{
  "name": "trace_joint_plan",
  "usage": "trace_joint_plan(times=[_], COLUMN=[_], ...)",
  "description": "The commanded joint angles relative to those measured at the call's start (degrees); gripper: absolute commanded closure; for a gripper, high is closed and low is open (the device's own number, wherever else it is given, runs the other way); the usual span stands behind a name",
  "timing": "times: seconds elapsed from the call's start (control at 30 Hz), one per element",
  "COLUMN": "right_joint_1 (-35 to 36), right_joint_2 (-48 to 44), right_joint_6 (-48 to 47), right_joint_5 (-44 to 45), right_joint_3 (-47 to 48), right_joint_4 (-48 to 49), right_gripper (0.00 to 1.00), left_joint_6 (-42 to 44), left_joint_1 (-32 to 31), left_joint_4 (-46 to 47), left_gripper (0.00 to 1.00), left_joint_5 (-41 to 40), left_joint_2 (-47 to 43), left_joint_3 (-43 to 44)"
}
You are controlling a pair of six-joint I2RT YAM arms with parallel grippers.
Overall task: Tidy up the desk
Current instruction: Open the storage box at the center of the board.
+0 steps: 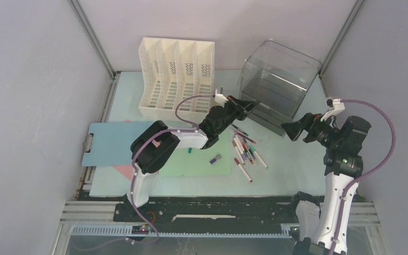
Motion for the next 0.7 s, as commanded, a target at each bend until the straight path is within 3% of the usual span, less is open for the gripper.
trace_joint_plan(times=[0.0, 0.33, 0.67], right_joint_1=[-2.2, -1.6, 8.1], right_joint_2=[2.4, 6.8, 11.9], right_joint_6=[6.4, 5.0, 6.1], right_joint_5=[-8.0, 0.9, 5.4], right_joint_3=[2.3, 2.8, 2.8], right_joint_4=[4.7, 5.5, 11.0], right_gripper=[0.04, 0.04, 0.04], left_joint_6=[3.5, 2.0, -0.2], left_joint_1=[0.2, 0.4, 1.4], left_joint_4=[4.7, 10.7, 16.6], left_gripper=[1.00, 1.00, 1.00], left_joint_5=[3.9, 5.7, 8.6], left_joint_2=[-2.4, -0.2, 1.0], left_joint_3=[1.2, 1.8, 0.7])
